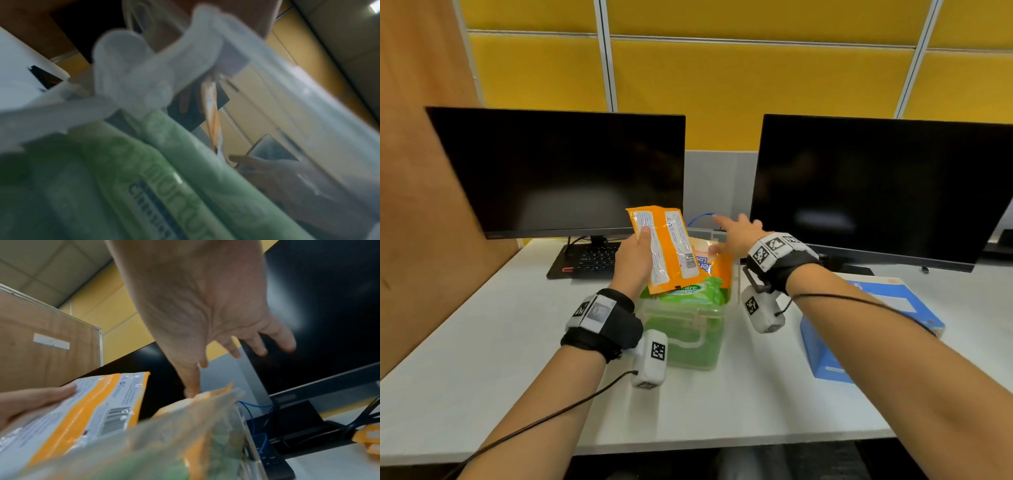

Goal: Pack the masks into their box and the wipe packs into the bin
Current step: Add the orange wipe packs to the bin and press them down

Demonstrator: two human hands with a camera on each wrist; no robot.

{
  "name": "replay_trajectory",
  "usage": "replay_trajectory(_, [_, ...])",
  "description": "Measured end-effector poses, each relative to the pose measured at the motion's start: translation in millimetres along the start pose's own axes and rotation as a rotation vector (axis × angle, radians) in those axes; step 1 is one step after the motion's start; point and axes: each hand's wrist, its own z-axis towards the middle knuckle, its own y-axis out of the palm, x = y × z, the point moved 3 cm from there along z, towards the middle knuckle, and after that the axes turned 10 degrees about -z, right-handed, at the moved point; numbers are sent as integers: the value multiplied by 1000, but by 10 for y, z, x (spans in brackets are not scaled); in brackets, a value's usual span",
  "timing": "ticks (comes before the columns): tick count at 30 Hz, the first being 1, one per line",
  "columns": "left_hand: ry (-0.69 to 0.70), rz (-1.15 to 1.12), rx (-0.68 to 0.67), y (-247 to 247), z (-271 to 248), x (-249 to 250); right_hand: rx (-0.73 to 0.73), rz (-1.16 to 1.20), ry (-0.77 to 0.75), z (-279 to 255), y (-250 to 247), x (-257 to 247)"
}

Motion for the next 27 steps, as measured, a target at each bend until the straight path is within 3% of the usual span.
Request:
replay_trajectory(2, [10,-28,40,-18,-4,19,72,297,151,0,91,154])
replay_trajectory(4, [16,-90,106,-81,-15,34,51,526,146,-30,224,213])
replay_trajectory(6, [33,-113,113,-84,-77,65,4,504,52,-116,333,147])
replay_trajectory(10, [151,-6,17,191,-329,154,28,557,53,-223,415,1])
replay_trajectory(12, [208,-23,8,373,-438,160,30,722,29,-255,441,-62])
replay_trajectory(14, [267,26,13,513,-491,149,-30,1041,15,-281,520,-60])
replay_trajectory(16, [302,107,6,609,-512,145,-18,1220,163,-275,706,101])
replay_trajectory(19, [325,176,7,685,-506,166,92,943,445,-319,1009,557])
replay_trajectory(24, [387,380,91,764,-475,124,69,717,485,-302,1226,1005])
replay_trajectory(27, [347,256,99,784,-385,125,79,595,599,-211,1295,1270])
